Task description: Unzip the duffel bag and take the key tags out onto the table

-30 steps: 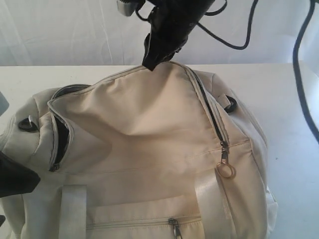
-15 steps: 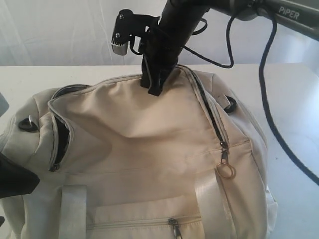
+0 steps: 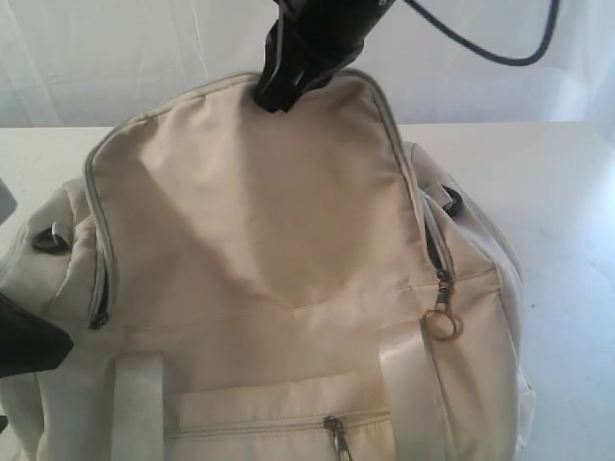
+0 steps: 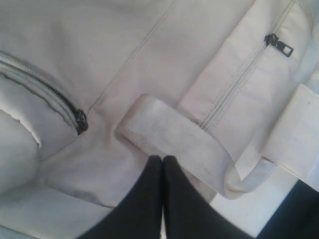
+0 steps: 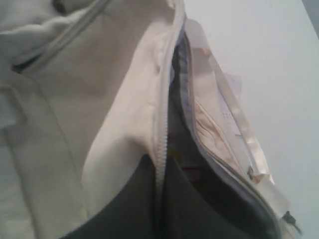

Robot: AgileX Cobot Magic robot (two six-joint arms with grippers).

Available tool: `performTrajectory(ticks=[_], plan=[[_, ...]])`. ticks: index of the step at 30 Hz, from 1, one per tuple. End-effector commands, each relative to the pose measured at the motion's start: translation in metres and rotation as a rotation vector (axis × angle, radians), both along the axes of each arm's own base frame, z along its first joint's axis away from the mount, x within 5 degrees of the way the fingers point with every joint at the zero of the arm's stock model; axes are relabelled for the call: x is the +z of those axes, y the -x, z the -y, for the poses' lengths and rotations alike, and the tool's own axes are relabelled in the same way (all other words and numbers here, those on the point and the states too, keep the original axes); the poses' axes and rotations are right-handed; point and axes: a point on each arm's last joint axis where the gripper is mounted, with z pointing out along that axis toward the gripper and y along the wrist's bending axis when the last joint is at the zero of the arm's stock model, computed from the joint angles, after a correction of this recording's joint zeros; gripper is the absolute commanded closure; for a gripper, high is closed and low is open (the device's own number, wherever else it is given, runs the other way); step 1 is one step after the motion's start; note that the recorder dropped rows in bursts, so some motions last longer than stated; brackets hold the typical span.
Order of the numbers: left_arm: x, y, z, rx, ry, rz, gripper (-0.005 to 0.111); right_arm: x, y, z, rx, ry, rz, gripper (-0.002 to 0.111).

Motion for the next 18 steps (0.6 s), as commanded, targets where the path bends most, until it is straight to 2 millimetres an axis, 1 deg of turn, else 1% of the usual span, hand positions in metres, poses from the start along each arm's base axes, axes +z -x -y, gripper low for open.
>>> performTrajectory(ticks=[1, 4, 6, 7, 12, 15, 18], plan=[[-0.002, -0.001, -0.005, 0.013, -0.046, 0.017, 0.107, 0.020, 0.048, -0.002, 0.006, -0.074, -0.040, 0.108], [-0.003, -0.003, -0.011, 0.080, -0.092, 0.022, 0.107, 0.012, 0.080, 0.000, 0.034, -0.057, -0.085, 0.108], [-0.003, -0.004, -0.015, 0.130, -0.112, 0.018, 0.107, -0.005, 0.104, 0.006, 0.055, -0.023, -0.145, 0.108], [-0.004, -0.005, -0.017, 0.151, -0.126, 0.022, 0.107, -0.014, 0.112, 0.008, 0.062, -0.008, -0.171, 0.108], [-0.004, -0.006, -0.021, 0.193, -0.159, 0.030, 0.107, -0.076, 0.159, 0.023, 0.093, 0.087, -0.372, 0.108], [-0.003, -0.008, -0.020, 0.194, -0.144, 0.047, 0.107, -0.110, 0.176, 0.032, 0.087, 0.138, -0.487, 0.108], [-0.002, -0.009, -0.020, 0.195, -0.138, 0.060, 0.107, -0.137, 0.188, 0.040, 0.078, 0.190, -0.585, 0.108]])
